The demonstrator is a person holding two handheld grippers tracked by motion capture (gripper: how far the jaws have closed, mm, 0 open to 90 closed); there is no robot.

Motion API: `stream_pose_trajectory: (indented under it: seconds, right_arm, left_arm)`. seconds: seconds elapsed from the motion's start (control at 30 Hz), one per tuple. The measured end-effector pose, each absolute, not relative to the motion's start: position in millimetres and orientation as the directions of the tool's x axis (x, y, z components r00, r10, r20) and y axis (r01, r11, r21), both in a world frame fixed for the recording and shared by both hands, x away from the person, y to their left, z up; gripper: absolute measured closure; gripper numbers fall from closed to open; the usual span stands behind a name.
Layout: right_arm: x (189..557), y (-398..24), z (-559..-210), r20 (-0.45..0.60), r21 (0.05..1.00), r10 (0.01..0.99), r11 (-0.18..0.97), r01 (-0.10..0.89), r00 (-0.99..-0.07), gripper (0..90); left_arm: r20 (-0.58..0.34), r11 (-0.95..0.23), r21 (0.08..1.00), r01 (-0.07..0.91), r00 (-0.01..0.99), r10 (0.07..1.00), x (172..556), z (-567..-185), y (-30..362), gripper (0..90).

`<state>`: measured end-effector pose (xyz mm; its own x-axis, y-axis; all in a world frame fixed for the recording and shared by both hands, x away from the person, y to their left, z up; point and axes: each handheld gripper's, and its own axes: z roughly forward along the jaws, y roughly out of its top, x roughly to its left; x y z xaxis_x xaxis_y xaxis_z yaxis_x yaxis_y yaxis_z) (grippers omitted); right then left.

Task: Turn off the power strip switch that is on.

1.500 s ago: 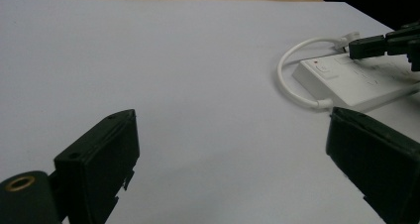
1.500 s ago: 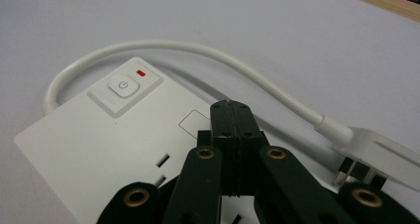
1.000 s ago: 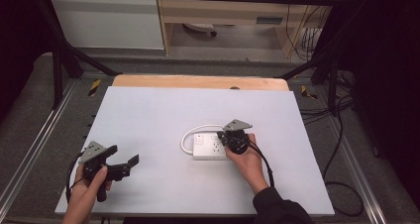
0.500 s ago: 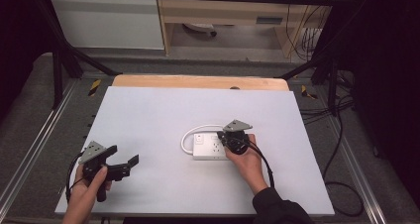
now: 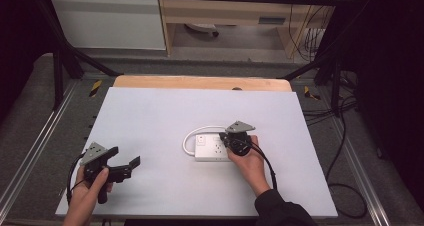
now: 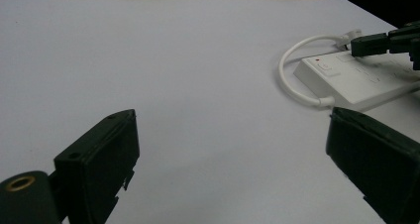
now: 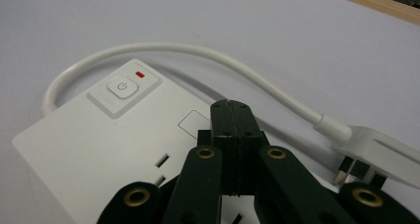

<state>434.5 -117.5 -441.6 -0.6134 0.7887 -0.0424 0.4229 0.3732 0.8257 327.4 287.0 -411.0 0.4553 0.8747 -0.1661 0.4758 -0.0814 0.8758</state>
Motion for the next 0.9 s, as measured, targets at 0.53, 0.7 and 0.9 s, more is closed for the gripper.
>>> stream_pose_trajectory:
  seconds: [0.53, 0.7, 0.9]
  right_arm:
    - [435.1, -117.7, -443.2, -0.034, 0.820, 0.790, 0.372, 0.435, -0.613, 90.0]
    - [435.5, -117.7, -443.2, -0.034, 0.821, 0.789, 0.372, 0.434, -0.613, 90.0]
    - [436.1, -117.3, -443.1, -0.027, 0.821, 0.789, 0.368, 0.437, -0.614, 90.0]
  left_arm:
    - [-0.164, -0.082, 0.876, 0.475, 0.455, 0.875, 327.4, -411.0, 287.1, 6.2]
    - [-0.166, -0.080, 0.877, 0.474, 0.455, 0.875, 327.4, -411.1, 286.6, 6.2]
    - [-0.165, -0.082, 0.877, 0.474, 0.456, 0.875, 327.4, -411.0, 286.6, 6.2]
